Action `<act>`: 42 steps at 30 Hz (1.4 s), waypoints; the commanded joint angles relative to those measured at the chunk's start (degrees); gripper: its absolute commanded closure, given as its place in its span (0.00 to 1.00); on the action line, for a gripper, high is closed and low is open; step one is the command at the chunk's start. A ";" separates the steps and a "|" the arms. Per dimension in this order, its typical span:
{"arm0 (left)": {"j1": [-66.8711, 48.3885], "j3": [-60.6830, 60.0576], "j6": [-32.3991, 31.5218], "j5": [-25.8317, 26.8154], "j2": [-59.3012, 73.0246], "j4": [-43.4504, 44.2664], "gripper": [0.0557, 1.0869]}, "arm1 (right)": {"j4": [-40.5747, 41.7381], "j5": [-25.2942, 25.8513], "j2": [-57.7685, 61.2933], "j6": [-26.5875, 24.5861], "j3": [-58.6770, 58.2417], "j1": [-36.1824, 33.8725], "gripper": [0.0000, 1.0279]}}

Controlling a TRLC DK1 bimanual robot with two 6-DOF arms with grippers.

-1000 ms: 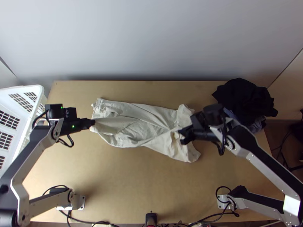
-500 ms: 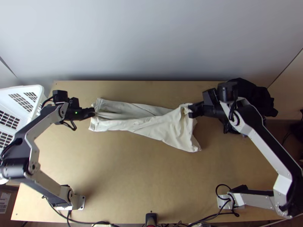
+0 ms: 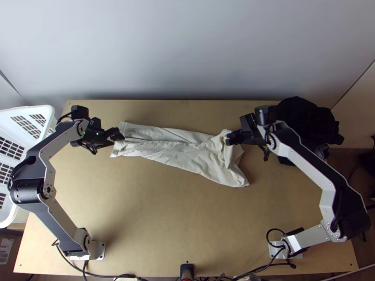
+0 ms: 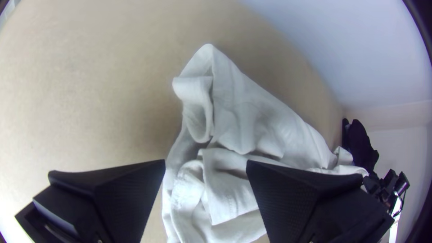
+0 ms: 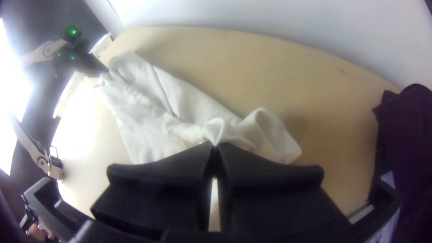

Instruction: Fold the t-shirt

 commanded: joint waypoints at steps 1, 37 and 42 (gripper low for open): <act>1.04 0.94 2.76 0.06 -1.88 -5.17 0.09 | 4.33 -0.02 3.47 0.02 -2.57 1.12 0.97; 2.88 -11.72 11.02 0.06 -9.88 -6.31 0.09 | 13.73 3.05 9.09 -4.82 2.18 2.00 0.97; 3.41 -12.07 11.46 0.06 -10.05 -6.40 0.09 | 17.51 4.37 2.50 -4.82 -6.88 4.20 0.97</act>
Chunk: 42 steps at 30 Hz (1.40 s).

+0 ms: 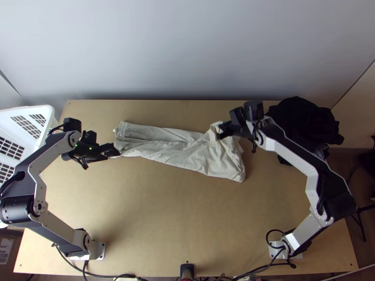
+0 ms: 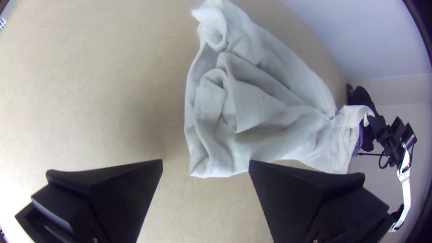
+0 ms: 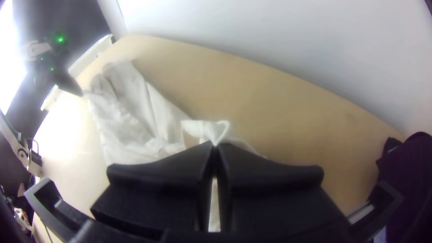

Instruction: Fold the t-shirt

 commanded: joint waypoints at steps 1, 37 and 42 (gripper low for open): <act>0.55 -0.70 0.38 0.02 -0.24 0.13 0.09 | 4.79 1.55 -7.19 -0.53 -11.74 2.34 0.97; 8.90 13.10 -4.28 14.26 8.11 -6.19 0.09 | -13.05 2.52 -28.81 7.90 -20.97 15.87 0.04; 7.49 16.26 -8.14 15.31 15.32 -1.71 0.12 | -22.19 2.43 -30.57 8.69 -15.78 15.61 0.04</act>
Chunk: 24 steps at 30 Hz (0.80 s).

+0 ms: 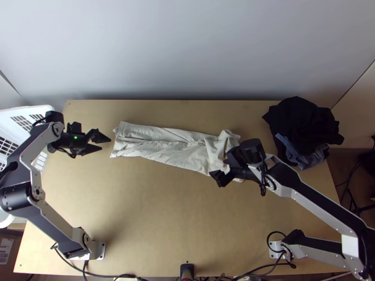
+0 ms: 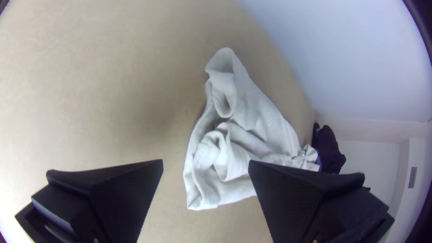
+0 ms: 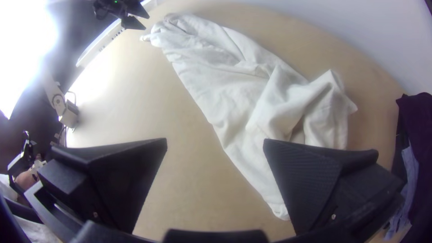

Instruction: Fold the t-shirt

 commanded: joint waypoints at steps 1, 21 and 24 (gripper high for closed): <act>-1.25 5.49 -4.10 2.07 8.66 3.53 0.12 | -9.96 -0.32 -3.38 2.68 5.99 0.64 0.04; -8.72 11.73 -9.73 10.07 13.58 4.50 0.26 | -13.12 -1.64 -4.70 4.44 7.22 -2.26 0.04; -6.97 6.72 -7.88 10.59 10.24 5.56 0.35 | -12.68 -1.55 -4.79 4.35 6.43 -2.52 0.07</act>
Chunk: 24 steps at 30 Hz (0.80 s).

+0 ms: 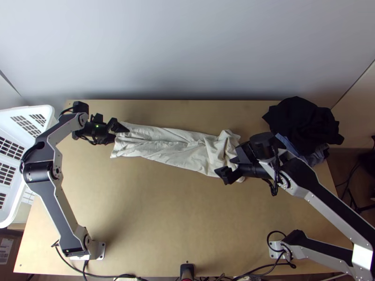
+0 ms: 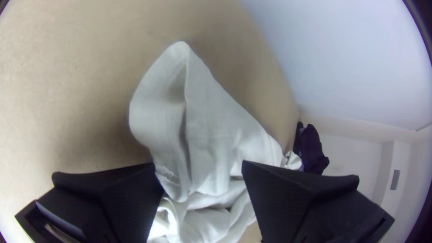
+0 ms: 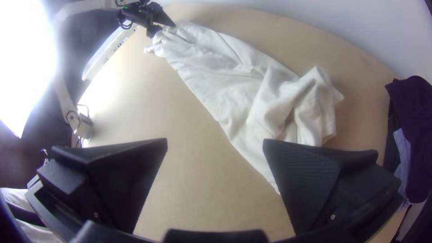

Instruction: Fold the t-shirt

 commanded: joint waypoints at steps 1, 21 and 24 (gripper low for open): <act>2.37 -7.32 2.15 3.64 -4.97 1.21 0.58 | 0.65 0.00 -0.46 0.05 -1.31 -1.02 0.07; 10.46 -17.69 3.38 3.82 -17.45 -0.11 0.97 | 5.93 0.00 -3.80 0.84 -6.84 -3.74 0.07; 12.57 -17.60 6.63 3.82 -18.86 -3.98 0.97 | 7.07 0.00 -4.77 1.45 -8.16 -3.74 0.07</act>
